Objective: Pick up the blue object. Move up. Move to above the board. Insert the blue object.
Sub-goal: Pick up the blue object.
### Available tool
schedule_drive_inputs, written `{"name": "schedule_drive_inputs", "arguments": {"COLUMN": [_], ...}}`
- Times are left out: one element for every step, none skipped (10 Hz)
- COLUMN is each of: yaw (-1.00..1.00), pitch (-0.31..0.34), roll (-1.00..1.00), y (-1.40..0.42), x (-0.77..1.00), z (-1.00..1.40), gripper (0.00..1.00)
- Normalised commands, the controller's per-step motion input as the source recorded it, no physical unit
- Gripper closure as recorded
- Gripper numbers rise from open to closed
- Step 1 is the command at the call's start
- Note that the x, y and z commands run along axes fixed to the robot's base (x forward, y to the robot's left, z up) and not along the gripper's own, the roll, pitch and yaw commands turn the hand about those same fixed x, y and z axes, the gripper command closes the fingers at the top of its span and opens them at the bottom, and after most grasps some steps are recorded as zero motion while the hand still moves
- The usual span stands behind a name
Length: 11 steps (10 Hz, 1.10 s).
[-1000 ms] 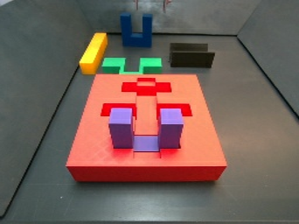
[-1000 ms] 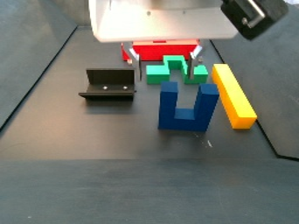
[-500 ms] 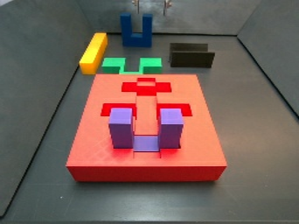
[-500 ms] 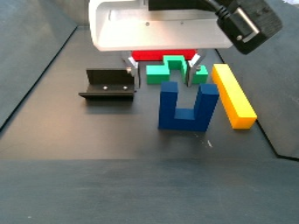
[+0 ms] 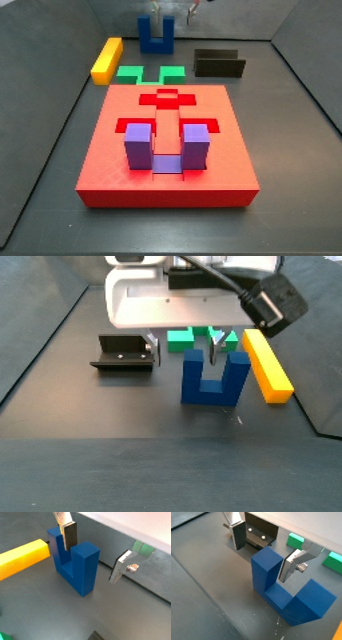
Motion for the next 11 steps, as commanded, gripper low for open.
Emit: {"name": "schedule_drive_inputs", "arguments": {"yaw": [-0.21,-0.21,-0.19,-0.14,-0.05,0.00,0.00,0.00,0.00,0.00,0.00], "pitch": [-0.207,-0.233,-0.213,-0.206,-0.159,-0.067,-0.011,-0.016,-0.033,-0.030,-0.017], "roll": [-0.23,-0.27,-0.25,-0.25,-0.18,-0.07,0.00,0.00,-0.02,-0.01,0.00], "y": [0.10,0.13,0.11,0.09,0.02,0.00,-0.06,-0.01,0.00,0.00,0.00], "x": [0.00,0.00,0.00,0.00,0.00,0.08,0.07,0.03,0.02,0.00,0.00], "z": [-0.18,-0.15,-0.11,-0.10,-0.09,-0.08,-0.10,-0.13,-0.15,-0.10,-0.13], "gripper": [0.00,0.00,0.00,0.00,0.00,0.00,0.00,0.00,0.00,0.00,0.00]}}
